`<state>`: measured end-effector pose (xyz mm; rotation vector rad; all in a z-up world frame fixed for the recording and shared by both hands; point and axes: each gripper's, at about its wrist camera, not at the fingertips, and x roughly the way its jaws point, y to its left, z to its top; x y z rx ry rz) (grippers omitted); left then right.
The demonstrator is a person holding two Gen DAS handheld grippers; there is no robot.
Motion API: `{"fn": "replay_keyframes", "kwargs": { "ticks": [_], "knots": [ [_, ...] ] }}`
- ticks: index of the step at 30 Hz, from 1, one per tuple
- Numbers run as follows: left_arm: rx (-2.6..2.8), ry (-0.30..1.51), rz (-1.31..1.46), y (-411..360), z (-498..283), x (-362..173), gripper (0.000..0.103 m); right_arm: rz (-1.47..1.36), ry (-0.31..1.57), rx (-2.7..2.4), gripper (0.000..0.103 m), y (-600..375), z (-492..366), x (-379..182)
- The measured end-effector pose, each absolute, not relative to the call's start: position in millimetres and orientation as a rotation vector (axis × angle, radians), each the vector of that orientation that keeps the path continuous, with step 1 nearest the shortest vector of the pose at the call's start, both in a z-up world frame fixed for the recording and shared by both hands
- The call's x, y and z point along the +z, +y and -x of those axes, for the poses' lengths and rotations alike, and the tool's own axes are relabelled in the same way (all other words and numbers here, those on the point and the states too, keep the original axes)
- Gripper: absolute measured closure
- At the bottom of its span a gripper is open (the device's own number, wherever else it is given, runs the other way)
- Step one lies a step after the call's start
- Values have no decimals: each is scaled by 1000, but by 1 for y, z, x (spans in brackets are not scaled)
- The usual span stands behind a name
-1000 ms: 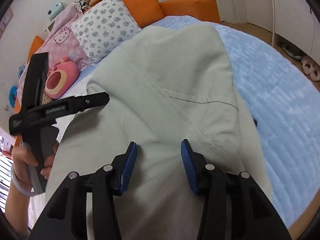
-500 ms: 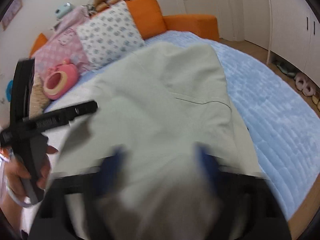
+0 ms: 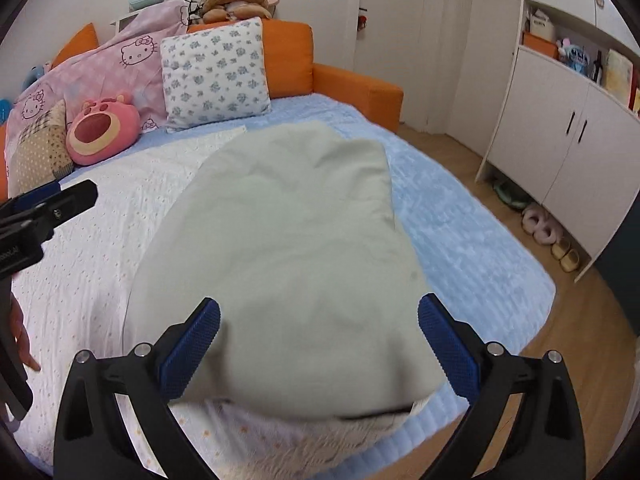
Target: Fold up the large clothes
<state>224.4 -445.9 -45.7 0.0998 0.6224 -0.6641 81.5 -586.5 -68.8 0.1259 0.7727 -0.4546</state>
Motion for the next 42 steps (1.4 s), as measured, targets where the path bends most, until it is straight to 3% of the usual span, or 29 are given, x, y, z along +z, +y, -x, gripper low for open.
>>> {"fn": "replay_keyframes", "kwargs": {
  "ticks": [15, 42],
  "knots": [
    [-611, 603, -149, -452, -179, -69, 2, -162, 571, -453, 5, -579, -18, -70],
    [-562, 555, -162, -462, -141, -66, 2, -142, 547, -422, 5, -588, 6, -65]
  ]
}}
